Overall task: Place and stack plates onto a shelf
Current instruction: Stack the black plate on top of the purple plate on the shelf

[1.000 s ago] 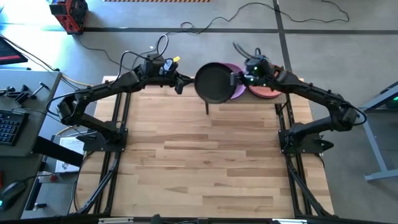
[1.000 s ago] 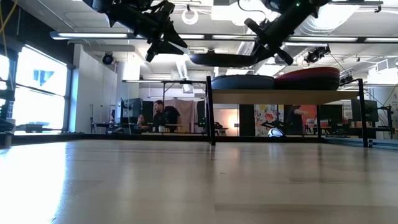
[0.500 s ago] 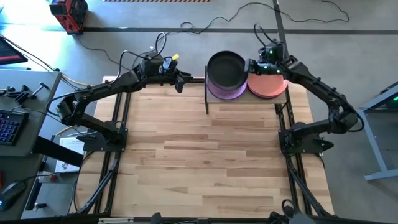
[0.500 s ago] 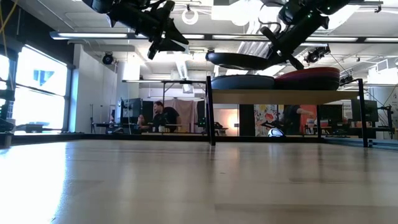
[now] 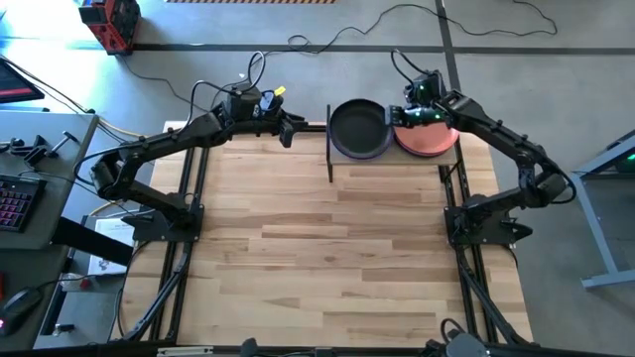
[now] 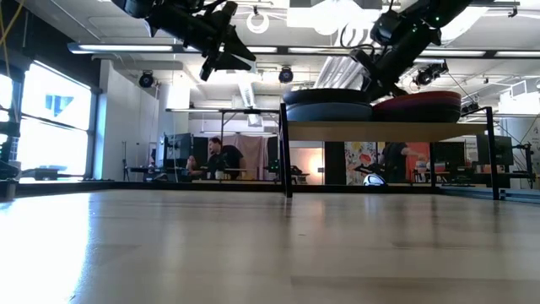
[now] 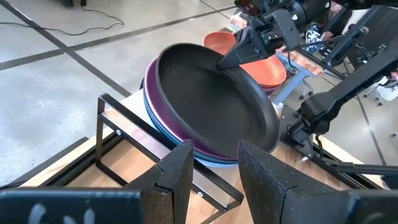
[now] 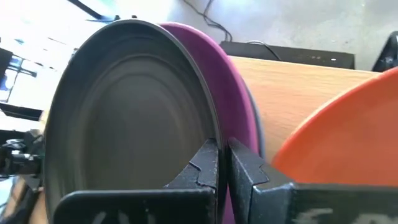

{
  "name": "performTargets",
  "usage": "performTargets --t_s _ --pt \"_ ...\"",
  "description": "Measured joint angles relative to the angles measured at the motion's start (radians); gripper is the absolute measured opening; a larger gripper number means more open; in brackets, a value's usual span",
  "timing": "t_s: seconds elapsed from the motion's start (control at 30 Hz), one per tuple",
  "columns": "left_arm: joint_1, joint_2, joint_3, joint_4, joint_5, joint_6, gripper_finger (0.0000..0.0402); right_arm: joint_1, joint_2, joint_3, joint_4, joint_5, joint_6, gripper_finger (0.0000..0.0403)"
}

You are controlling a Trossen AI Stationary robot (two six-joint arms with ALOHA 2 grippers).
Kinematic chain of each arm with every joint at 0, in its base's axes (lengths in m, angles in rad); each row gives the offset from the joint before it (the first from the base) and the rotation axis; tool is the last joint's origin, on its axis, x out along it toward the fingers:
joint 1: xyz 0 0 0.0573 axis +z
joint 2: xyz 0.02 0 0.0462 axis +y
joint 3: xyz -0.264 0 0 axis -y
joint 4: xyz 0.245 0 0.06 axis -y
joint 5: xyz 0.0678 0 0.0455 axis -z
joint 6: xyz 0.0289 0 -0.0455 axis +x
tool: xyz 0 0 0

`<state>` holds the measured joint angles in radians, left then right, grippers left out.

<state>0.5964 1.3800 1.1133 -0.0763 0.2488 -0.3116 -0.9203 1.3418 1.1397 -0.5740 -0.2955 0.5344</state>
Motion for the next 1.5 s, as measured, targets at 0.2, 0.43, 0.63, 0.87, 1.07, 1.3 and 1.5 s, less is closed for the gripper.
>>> performTargets --t_s 0.2,0.43,0.63,0.87,1.07,1.3,1.5 --pt "0.0 0.0 0.0 0.0 -0.005 0.0 0.0115 0.0 0.0 0.0 -0.008 0.031 -0.021 0.0" --pt "0.0 0.0 0.0 0.0 -0.061 0.0 0.0115 0.0 0.0 0.0 -0.004 0.049 -0.053 0.0" --pt "0.0 0.0 0.0 0.0 -0.063 0.0 0.0115 0.0 0.0 0.0 -0.005 0.052 -0.069 0.0" --pt "-0.001 0.0 -0.001 -0.001 -0.106 0.0 0.0115 0.0 0.0 0.0 -0.005 0.052 -0.087 0.0" --pt "-0.001 0.0 -0.001 -0.001 -0.106 -0.001 0.0115 0.0 0.0 0.0 -0.005 0.036 -0.067 0.0001" --pt "-0.001 0.0 -0.001 -0.001 -0.107 -0.001 0.0115 0.0 0.0 0.0 -0.006 -0.024 -0.064 0.0001" --pt "-0.001 0.0 -0.001 -0.001 -0.107 0.0 0.0115 0.0 0.0 0.0 -0.006 -0.012 -0.043 0.0001"
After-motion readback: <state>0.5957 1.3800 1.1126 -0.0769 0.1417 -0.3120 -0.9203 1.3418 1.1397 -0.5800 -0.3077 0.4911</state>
